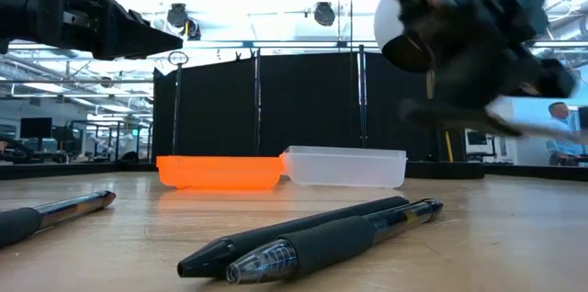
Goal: Pick & place school supplies into a supply box
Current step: Put the black scissors into the orange supply box
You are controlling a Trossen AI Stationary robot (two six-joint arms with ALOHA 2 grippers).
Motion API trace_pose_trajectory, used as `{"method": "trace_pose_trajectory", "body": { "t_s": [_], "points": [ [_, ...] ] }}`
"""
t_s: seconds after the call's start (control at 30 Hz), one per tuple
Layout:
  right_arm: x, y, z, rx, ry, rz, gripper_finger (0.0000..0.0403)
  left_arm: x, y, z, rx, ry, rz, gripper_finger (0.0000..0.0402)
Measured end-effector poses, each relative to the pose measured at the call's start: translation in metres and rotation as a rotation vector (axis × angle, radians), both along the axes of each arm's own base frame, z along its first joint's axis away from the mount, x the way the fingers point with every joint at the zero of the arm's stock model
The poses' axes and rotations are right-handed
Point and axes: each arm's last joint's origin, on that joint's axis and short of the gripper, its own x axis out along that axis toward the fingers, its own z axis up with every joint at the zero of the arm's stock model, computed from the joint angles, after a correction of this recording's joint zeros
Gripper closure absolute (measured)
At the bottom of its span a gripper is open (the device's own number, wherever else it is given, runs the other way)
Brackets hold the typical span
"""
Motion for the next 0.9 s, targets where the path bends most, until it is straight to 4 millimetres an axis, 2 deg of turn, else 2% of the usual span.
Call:
{"method": "trace_pose_trajectory", "body": {
  "t_s": [0.23,0.33,0.43,0.7,0.9],
  "points": [
    [0.011,0.007,0.018,-0.013,-0.215,0.072,0.0364,0.000,0.000,0.000,-0.008,0.002,0.001,0.0364],
    [0.018,0.004,0.022,-0.042,-0.285,0.059,0.0364,0.000,0.000,-0.001,-0.005,0.009,0.001,0.0364],
    [0.028,-0.007,0.028,-0.057,-0.356,0.009,0.0364,0.000,0.000,-0.002,-0.006,0.016,0.001,0.0364],
    [0.047,-0.034,0.047,-0.080,-0.382,0.026,0.0364,-0.003,0.001,-0.016,-0.048,0.158,0.017,0.0364],
    [0.056,-0.080,0.057,-0.078,-0.259,-0.031,0.0364,-0.003,0.001,-0.015,0.019,0.149,0.003,0.0364]
  ]
}}
